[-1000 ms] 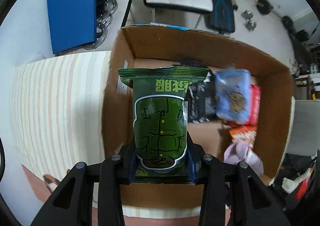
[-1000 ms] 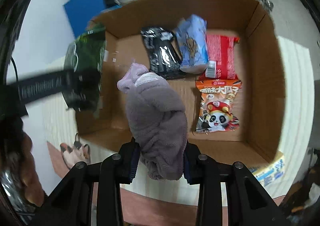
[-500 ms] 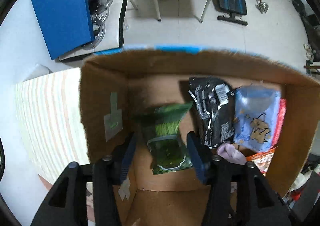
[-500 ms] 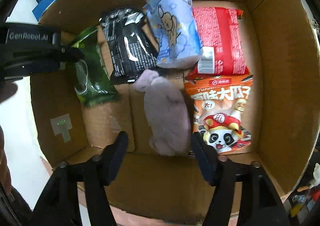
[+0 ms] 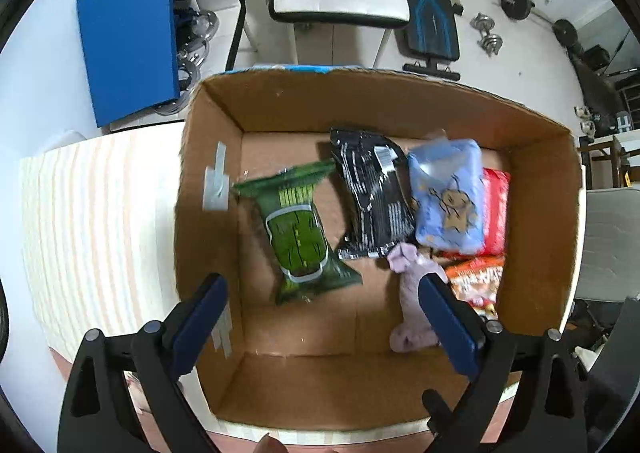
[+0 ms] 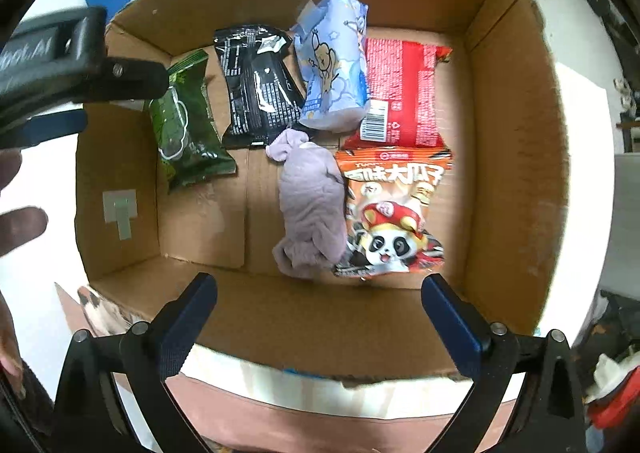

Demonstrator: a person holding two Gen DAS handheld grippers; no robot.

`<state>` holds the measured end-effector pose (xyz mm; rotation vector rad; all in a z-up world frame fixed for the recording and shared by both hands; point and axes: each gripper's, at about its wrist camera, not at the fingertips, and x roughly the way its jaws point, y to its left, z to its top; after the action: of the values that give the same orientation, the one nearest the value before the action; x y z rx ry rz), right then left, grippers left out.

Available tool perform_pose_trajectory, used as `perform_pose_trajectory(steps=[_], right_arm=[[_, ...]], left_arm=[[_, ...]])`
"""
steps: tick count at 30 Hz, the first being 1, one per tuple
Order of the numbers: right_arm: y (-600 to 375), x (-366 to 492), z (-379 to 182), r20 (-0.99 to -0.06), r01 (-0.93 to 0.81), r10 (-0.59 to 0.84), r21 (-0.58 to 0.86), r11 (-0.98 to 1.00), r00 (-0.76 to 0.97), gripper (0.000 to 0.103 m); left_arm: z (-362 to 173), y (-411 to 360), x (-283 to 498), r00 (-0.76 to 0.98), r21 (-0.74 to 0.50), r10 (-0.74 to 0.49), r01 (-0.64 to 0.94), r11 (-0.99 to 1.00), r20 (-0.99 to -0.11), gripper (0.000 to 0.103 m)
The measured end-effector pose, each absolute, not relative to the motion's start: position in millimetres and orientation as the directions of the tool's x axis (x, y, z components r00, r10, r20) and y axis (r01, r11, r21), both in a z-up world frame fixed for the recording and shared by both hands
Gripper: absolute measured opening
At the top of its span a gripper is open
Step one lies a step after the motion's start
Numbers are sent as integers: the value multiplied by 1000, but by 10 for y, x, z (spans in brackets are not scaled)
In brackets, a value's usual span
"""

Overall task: Organize soft objects
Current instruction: 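Carry the green bag and sock into the box and open both tools, then move both tools back toward the sponge and milk carton on the table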

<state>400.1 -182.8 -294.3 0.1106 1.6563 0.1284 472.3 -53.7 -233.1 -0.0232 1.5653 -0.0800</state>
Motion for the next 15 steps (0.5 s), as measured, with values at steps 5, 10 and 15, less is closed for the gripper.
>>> perform_pose_trajectory(steps=[5, 10, 15], right_arm=[[-1934, 3835, -2708, -985, -12, 168, 169, 986, -34, 103], [-2235, 3609, -2332, -974, -25, 225, 224, 974, 32, 103], [-2772, 3140, -2122, -974, -26, 211, 209, 978, 80, 103]], left_arm=[[-1997, -540, 4411, 75, -91, -93, 25, 996, -993, 98], [-1594, -563, 3958, 171, -157, -154, -8, 987, -973, 98], [-1721, -737, 3354, 145, -269, -263, -24, 963, -954, 98]])
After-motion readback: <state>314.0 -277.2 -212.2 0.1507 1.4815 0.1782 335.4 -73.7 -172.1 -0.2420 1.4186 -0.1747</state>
